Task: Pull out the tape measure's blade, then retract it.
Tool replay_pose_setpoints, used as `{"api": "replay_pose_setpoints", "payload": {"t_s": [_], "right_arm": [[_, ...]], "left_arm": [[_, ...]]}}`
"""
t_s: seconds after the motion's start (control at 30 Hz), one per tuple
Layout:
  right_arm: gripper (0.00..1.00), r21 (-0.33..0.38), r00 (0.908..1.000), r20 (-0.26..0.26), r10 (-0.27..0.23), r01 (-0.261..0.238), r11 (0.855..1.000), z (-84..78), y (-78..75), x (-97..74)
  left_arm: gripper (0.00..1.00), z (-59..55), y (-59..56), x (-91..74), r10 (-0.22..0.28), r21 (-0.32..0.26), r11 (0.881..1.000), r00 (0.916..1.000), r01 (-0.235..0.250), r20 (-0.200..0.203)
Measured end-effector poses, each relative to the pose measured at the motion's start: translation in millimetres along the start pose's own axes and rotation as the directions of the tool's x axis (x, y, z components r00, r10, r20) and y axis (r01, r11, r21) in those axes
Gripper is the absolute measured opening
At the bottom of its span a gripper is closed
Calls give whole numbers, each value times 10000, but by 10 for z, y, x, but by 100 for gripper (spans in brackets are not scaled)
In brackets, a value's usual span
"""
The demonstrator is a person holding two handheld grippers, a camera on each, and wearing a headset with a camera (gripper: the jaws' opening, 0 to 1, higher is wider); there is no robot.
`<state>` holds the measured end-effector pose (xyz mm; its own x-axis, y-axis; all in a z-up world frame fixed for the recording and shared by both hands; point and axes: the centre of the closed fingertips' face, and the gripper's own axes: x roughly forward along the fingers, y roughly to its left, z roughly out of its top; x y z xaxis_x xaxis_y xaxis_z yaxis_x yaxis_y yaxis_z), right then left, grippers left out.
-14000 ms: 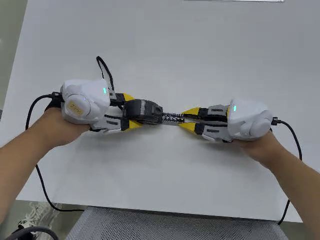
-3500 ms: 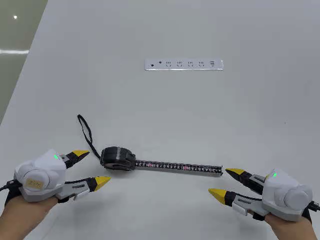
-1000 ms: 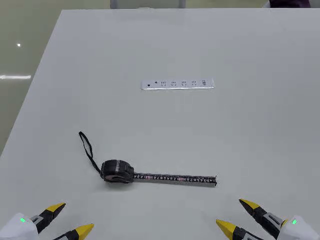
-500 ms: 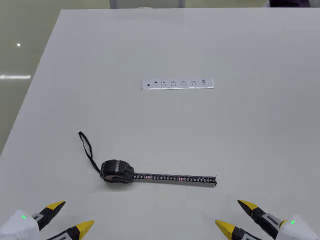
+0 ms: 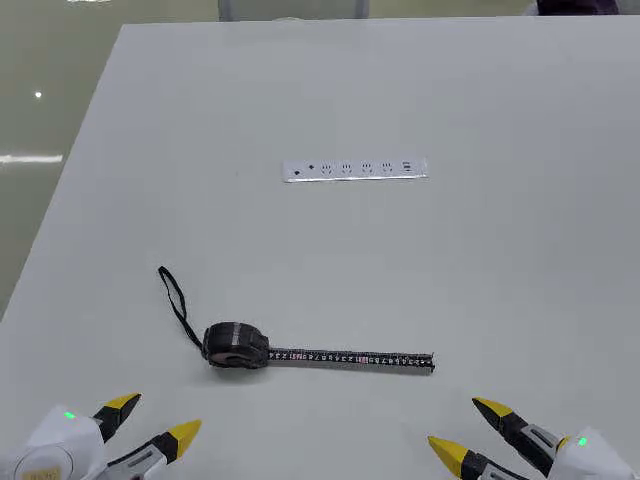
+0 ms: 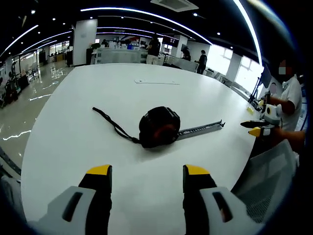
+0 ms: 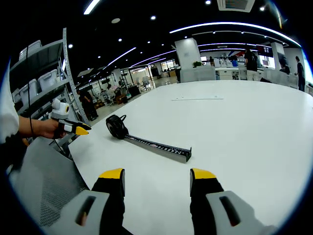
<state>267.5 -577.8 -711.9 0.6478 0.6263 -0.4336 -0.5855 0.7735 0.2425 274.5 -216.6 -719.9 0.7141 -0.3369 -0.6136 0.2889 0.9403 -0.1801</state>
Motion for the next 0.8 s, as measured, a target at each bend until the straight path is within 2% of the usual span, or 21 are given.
{"api": "replay_pose_setpoints", "payload": {"t_s": [0.07, 0.27, 0.8], "right_arm": [[53, -46, 10000, -52, 31, -31, 10000, 0, -3, 15], [53, -217, 10000, 19, 59, -59, 9997, 86, -37, 49], [53, -368, 9999, 61, 153, -151, 9992, 186, -70, 125]], "left_arm": [[57, 61, -7, 20, -38, -215, 9998, 9998, 43, 195], [57, 159, -24, 86, 4, -279, 9996, 9994, 6, 345], [59, 259, -78, 207, 90, -365, 9993, 9992, -76, 387]]}}
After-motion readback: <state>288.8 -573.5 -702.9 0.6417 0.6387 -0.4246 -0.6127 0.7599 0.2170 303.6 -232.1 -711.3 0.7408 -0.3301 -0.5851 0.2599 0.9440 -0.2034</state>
